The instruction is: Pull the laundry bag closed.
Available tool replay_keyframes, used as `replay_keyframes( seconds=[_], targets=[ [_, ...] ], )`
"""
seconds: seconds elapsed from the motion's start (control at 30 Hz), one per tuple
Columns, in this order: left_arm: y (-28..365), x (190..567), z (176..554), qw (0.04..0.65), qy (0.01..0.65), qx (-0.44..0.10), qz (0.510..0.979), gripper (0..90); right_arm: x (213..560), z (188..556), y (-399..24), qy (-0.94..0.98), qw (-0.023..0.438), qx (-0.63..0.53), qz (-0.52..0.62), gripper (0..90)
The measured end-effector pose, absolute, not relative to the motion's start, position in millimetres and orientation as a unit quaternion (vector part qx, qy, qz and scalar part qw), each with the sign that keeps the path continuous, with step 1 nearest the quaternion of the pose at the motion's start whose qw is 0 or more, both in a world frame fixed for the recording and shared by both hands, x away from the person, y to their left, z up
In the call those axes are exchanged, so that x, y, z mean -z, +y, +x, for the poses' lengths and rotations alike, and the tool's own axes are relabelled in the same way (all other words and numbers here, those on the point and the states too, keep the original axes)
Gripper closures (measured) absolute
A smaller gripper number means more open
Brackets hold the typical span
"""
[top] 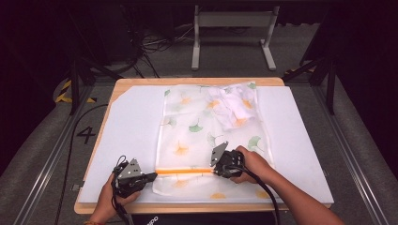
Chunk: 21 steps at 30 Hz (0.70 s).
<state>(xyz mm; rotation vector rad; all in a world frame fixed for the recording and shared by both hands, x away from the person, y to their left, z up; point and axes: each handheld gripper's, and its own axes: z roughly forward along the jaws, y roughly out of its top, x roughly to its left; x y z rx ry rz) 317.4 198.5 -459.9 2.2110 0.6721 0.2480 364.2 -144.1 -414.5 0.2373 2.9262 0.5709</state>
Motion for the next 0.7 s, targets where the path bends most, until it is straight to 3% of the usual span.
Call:
replay_keyframes(
  seconds=[0.7],
  targets=[
    [199, 460, 318, 0.399, 0.265, -0.098, 0.872, 90.0, 414, 364, -177, 0.973, 0.078, -0.192, 0.106, 84.5]
  ],
)
